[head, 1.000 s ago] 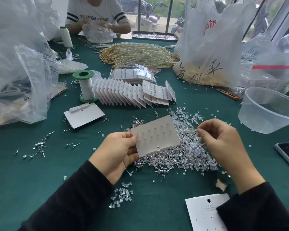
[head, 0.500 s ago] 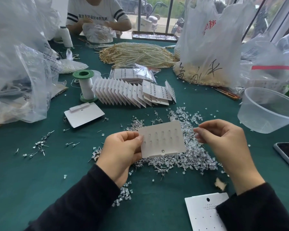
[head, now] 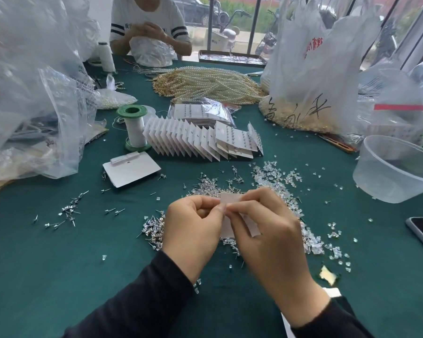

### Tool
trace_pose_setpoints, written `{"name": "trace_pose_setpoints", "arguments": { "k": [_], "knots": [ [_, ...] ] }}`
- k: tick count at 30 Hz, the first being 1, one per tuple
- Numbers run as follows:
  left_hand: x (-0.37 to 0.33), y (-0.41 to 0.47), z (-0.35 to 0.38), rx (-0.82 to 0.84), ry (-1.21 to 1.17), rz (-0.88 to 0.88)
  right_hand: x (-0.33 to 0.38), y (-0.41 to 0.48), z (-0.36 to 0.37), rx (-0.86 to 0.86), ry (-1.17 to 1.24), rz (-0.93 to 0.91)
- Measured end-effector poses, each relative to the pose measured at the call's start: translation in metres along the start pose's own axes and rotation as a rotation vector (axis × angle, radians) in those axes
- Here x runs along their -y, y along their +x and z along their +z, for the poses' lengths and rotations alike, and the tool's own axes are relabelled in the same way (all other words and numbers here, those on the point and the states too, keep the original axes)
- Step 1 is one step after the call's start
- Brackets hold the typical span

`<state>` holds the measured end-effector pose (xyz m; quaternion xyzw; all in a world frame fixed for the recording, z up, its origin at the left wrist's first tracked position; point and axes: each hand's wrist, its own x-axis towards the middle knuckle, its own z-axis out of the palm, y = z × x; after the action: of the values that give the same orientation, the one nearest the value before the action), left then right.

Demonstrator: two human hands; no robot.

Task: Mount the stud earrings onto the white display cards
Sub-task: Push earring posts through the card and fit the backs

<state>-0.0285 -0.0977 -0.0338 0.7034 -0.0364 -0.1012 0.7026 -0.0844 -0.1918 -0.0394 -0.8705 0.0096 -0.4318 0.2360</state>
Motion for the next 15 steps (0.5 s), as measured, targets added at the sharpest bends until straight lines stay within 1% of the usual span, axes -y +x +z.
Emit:
{"name": "trace_pose_setpoints", "arguments": {
  "k": [7,15],
  "knots": [
    [0.001,-0.0014,0.0002,0.02,-0.027,-0.04,-0.0041,-0.0016,0.0,0.014,0.076,0.116],
    [0.0042,0.0002,-0.0005,0.009,-0.015,-0.025,-0.0044,-0.001,-0.001,0.066,0.101,0.109]
  ]
}}
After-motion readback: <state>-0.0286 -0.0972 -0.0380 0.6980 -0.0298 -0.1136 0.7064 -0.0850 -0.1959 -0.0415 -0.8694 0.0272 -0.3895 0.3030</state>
